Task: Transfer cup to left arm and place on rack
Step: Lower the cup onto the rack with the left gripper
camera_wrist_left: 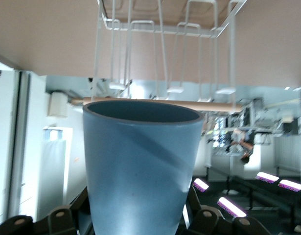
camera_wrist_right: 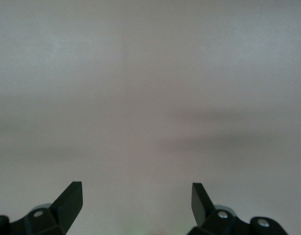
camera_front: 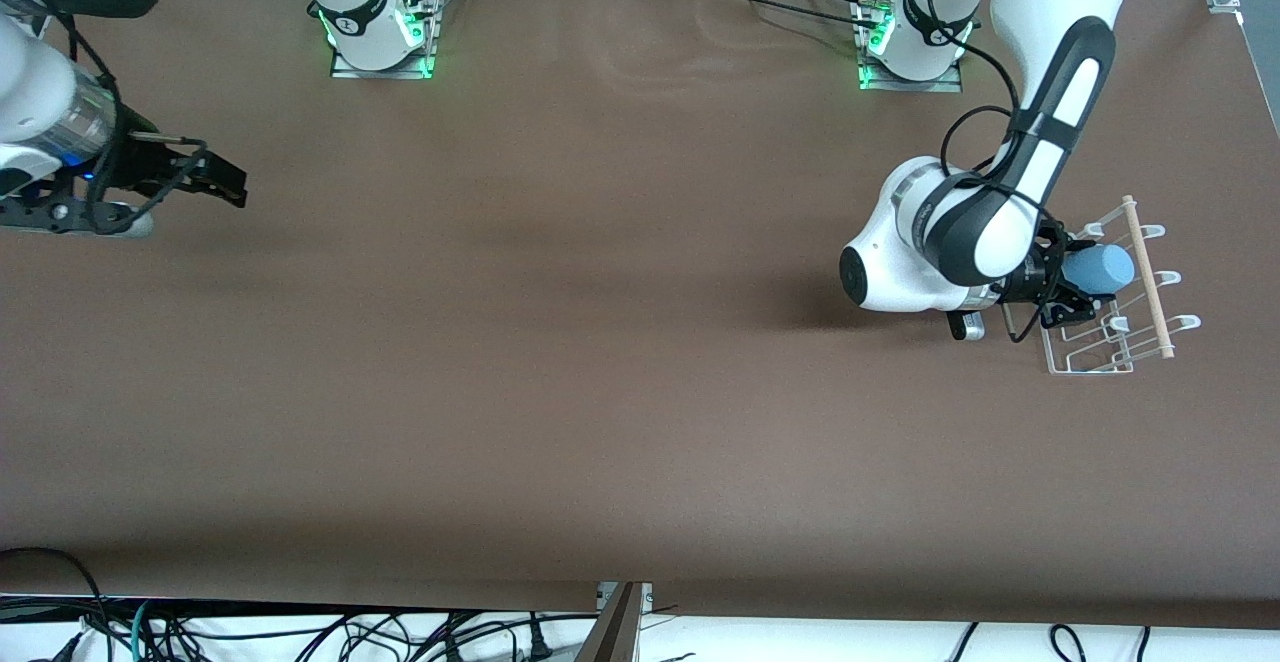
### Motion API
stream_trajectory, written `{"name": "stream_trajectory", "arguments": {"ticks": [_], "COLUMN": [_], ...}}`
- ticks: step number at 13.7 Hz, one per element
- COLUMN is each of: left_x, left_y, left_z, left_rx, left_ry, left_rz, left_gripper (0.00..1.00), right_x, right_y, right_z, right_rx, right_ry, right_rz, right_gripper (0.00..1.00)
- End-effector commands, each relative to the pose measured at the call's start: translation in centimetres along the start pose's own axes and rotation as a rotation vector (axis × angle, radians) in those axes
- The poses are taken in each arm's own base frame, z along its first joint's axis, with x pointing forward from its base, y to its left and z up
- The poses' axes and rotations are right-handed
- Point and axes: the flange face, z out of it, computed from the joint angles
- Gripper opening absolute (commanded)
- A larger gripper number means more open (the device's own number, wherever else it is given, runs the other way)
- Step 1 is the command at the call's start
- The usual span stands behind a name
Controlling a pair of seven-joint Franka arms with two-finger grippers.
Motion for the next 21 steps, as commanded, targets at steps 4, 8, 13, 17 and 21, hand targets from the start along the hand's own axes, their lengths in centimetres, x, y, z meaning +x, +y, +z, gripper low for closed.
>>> {"name": "stream_trajectory", "arguments": {"ticks": [4,8,13,17,21], "left_x": [0.7,1.0,2.6,3.1,3.6], "left_y": [-0.8,-1.7,-1.0,-0.7,0.1], "left_z": [2.6,5.8,8.0,8.8,9.9], "left_rx": [0.146,0.17,0.192,0.197,0.212], "left_ry": [-0.102,-0.099,-0.089,-0.09,-0.108], "left_rz": [0.006,0.008,0.0,-0.013,-0.04], "left_gripper": [0.0,0.0,0.0,0.0,0.0], "right_x": [0.2,0.5,0.6,0.5,0.5], "right_y": [0.6,0.4,0.3,0.4,0.2], "right_z": [-0.2,0.5,0.5,0.6,0.6], "right_rx": [-0.013,-0.009,-0.008,-0.009,-0.009], "right_ry": [-0.006,-0.017,-0.017,-0.024,-0.023], "right_rz": [-0.004,-0.002,-0.006,-0.005,-0.005], "right_gripper": [0.99,0.99,0.99,0.99,0.99]}}
